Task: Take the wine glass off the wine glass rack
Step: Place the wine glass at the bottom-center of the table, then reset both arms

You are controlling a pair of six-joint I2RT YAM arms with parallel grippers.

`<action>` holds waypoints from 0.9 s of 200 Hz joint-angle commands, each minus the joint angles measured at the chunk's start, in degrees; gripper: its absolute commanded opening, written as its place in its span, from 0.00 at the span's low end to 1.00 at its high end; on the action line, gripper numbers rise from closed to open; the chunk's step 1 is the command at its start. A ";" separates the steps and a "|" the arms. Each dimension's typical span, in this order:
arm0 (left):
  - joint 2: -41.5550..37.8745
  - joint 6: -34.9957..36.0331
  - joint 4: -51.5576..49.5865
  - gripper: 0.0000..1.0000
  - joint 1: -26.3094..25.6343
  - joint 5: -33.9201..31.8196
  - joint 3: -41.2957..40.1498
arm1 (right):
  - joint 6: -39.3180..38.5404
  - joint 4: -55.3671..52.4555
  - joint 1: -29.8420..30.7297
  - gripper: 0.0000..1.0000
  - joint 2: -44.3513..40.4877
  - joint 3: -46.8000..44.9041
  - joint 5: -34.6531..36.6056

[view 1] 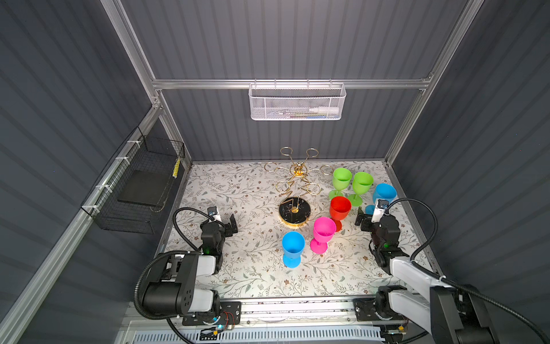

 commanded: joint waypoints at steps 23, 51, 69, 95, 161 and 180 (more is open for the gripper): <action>2.20 4.66 6.39 1.00 0.30 -0.73 1.84 | -1.22 28.66 -2.51 0.99 12.02 -4.18 -4.77; 7.57 6.37 13.17 1.00 0.30 -1.95 2.23 | -0.85 35.21 -3.27 0.99 17.34 -4.84 -6.12; 11.74 6.48 14.94 1.00 0.29 -1.98 3.14 | -0.66 34.97 -3.38 0.99 16.88 -5.05 -6.04; 19.63 6.73 23.81 1.00 0.30 -2.75 3.59 | -0.88 34.59 -3.33 0.99 17.25 -4.78 -6.84; 17.54 5.14 -3.52 1.00 0.12 -7.25 15.84 | -1.19 37.09 -3.29 0.99 19.34 -5.13 -6.94; 17.12 7.14 4.22 1.00 -0.23 -2.36 11.43 | -1.27 36.93 -3.21 0.99 19.26 -5.04 -6.98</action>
